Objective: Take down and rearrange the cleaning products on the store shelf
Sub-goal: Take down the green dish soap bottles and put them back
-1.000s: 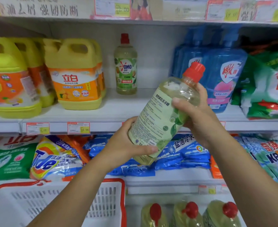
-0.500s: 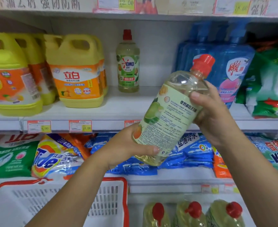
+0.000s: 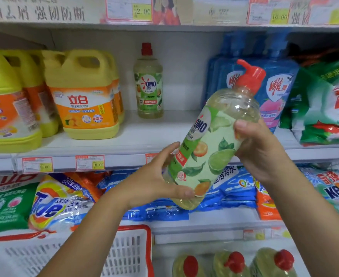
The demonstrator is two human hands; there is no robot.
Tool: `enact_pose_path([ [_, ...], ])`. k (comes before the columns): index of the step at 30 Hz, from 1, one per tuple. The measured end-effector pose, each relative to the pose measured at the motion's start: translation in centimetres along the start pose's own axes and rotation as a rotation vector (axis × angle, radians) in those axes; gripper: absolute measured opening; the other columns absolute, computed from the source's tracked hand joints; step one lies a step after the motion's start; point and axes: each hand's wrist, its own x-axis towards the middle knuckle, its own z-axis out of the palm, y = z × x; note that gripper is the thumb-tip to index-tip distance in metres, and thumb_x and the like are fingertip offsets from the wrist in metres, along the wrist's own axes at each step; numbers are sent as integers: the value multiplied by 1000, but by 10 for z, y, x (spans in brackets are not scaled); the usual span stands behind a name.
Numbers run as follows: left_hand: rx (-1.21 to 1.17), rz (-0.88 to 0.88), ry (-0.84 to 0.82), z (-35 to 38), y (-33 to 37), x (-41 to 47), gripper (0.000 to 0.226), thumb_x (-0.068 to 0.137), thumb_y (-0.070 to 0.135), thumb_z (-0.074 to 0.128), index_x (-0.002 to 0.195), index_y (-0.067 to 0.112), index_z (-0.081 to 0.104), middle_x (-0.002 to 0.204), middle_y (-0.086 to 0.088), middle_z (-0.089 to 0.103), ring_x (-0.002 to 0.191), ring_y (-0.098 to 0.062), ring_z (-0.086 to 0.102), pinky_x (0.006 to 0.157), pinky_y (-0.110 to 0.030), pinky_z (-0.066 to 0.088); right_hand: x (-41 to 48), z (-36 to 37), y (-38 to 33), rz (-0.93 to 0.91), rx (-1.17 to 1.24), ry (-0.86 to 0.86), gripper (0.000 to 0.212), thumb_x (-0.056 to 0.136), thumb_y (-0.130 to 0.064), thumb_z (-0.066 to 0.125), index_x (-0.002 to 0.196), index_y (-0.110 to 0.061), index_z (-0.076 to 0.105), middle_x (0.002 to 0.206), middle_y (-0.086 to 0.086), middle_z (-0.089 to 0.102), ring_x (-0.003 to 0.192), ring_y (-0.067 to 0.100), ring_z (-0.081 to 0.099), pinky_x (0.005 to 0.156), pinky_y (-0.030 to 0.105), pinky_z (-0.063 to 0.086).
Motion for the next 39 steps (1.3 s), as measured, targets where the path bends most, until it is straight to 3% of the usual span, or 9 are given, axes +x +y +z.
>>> enact_pose_path([
  [2, -124, 22, -33, 4, -1, -2, 79, 64, 11, 89, 127, 38, 49, 118, 11, 70, 107, -7, 67, 84, -20, 54, 2, 1, 2, 12, 85, -53, 117, 44, -52, 91, 142, -7, 45, 113, 9, 65, 104, 29, 62, 82, 46, 51],
  [5, -105, 95, 225, 12, -8, 6, 77, 54, 20, 90, 119, 39, 52, 108, 14, 72, 99, -7, 69, 77, -22, 56, 8, 15, 10, 53, 138, -34, 115, 52, -48, 92, 147, -10, 38, 130, 13, 63, 117, 33, 62, 95, 50, 53],
  [10, 195, 173, 537, 18, -23, 15, 98, 45, 47, 93, 127, 52, 39, 123, 16, 56, 110, -3, 60, 90, -34, 55, 3, 29, 20, 45, -97, 37, 64, 67, -40, 82, 124, -29, 55, 112, 0, 74, 99, 24, 73, 72, 42, 60],
  [15, 256, 135, 545, 21, -37, 16, 100, 42, 59, 89, 127, 54, 37, 124, 20, 53, 111, -2, 58, 90, -37, 55, 0, 29, 26, 15, -113, 63, 56, 66, -35, 75, 119, -23, 60, 104, 1, 76, 91, 22, 75, 62, 32, 59],
  [22, 395, 178, 679, 15, -41, 19, 118, 45, 61, 87, 143, 43, 25, 125, 19, 37, 118, -4, 48, 96, -37, 51, -2, 34, 41, 109, -63, -13, 88, 58, -52, 88, 131, -15, 56, 117, 6, 72, 107, 25, 70, 82, 37, 60],
  [26, 402, 220, 680, 4, -38, 24, 121, 48, 59, 89, 144, 41, 19, 131, 19, 35, 123, -3, 44, 101, -36, 49, 3, 42, 24, 36, -221, 10, 63, 62, -28, 92, 118, -19, 65, 105, 3, 76, 97, 26, 74, 76, 40, 61],
  [31, 703, 228, 665, -43, -26, 35, 113, 65, 74, 70, 153, 43, 6, 155, 27, 7, 144, 2, 0, 119, -29, 6, 30, 48, 10, -183, -360, 160, 84, 49, -38, 93, 124, -17, 62, 110, -2, 75, 101, 17, 72, 88, 43, 58],
  [35, 852, 158, 709, -69, -62, 34, 86, 80, 82, 37, 151, 35, 26, 160, 14, 22, 148, -5, -4, 119, -30, 1, 59, 42, 5, -235, -576, 158, 95, 48, -44, 96, 131, -20, 55, 119, -8, 70, 110, 8, 67, 99, 40, 53],
  [39, 945, 156, 739, -71, -86, 40, 65, 90, 70, 25, 138, 34, 50, 150, 10, 43, 145, -15, 20, 117, -34, 5, 84, 32, 14, -130, -670, 106, 95, 44, -52, 94, 127, -26, 55, 116, -9, 71, 108, 11, 68, 95, 46, 55],
])
